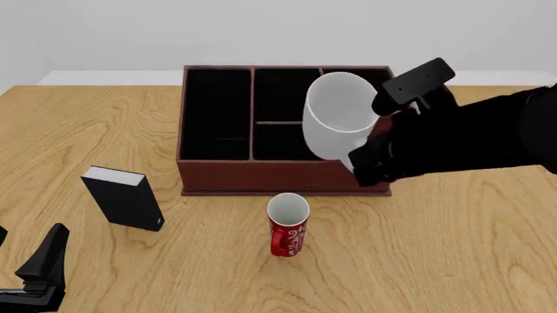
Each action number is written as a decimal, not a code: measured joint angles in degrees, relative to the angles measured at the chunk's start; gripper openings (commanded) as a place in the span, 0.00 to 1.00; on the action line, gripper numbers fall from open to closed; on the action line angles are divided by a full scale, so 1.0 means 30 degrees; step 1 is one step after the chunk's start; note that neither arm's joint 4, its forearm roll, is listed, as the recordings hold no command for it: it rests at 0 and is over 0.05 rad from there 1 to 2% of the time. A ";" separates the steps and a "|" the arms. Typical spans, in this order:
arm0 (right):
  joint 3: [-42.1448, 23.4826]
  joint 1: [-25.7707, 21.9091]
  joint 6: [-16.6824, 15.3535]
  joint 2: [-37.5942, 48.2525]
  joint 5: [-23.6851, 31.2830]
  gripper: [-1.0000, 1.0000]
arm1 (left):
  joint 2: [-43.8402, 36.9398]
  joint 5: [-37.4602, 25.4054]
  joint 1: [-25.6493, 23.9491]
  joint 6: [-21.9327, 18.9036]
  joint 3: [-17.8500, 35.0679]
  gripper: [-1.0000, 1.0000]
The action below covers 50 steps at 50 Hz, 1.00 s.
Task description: Pick up the white mug and place it to the right of the caddy.
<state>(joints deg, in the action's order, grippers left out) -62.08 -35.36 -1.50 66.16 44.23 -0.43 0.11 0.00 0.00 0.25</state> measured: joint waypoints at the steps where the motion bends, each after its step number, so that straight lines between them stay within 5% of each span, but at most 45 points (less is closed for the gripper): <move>1: 0.0073 0.0087 -0.0014 -0.0122 0.0025 0.00 | 0.0000 0.0000 0.0000 0.0000 0.0000 1.00; 50: 0.1977 0.5527 -0.0858 -0.6047 0.2615 0.00 | 0.0000 0.0000 0.0000 0.0000 0.0000 1.00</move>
<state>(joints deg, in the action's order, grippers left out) -56.15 -18.78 -4.07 48.02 52.08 -0.43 0.11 0.00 0.00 0.25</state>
